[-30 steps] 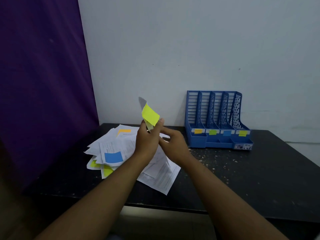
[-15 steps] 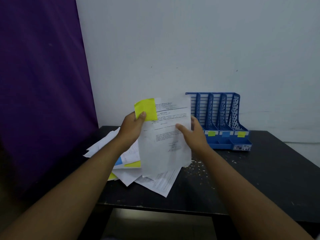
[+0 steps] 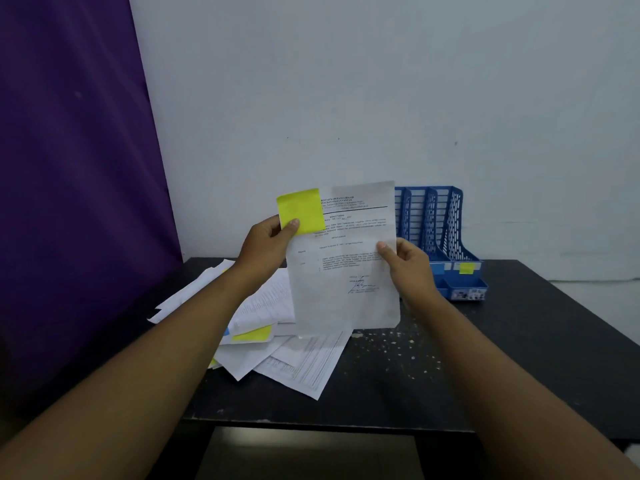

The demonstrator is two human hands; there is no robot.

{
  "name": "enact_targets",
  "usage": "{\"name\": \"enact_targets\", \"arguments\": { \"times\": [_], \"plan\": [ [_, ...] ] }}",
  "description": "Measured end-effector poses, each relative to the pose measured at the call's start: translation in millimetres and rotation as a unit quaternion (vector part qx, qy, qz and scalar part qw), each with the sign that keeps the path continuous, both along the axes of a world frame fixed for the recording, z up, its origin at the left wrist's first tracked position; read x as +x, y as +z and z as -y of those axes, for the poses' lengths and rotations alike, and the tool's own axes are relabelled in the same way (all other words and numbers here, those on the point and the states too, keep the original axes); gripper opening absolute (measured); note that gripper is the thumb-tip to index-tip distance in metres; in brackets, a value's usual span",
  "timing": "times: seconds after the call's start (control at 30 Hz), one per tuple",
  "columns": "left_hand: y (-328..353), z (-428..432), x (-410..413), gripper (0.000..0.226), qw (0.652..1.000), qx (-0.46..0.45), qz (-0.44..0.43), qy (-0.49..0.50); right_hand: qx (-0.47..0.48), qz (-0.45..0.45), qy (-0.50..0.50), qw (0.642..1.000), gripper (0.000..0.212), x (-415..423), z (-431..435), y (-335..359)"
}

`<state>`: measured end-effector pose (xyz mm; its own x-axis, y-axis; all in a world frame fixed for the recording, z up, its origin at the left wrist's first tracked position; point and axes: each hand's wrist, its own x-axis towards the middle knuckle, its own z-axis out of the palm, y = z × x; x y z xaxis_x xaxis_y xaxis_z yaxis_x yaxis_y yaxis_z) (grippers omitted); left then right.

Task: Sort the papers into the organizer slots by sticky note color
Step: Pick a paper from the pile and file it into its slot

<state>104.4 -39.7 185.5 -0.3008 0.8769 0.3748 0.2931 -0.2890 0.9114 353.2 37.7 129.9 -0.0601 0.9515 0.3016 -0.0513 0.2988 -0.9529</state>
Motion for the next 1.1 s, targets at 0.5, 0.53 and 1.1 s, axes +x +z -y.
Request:
{"name": "enact_targets", "arguments": {
  "times": [0.5, 0.53, 1.1],
  "plan": [
    [58, -83, 129, 0.037, 0.992, -0.080, -0.022, -0.091, 0.117, 0.144, -0.243, 0.952, 0.064, 115, -44, -13],
    [60, -90, 142, 0.035, 0.993, -0.080, -0.006, -0.089, 0.129, 0.171, -0.263, 0.941, 0.064, 120, -46, -17],
    [94, -198, 256, 0.028, 0.987, -0.016, 0.086, -0.131, 0.175, 0.219, -0.290, 0.915, 0.021, 160, -137, -42]
  ]
}}
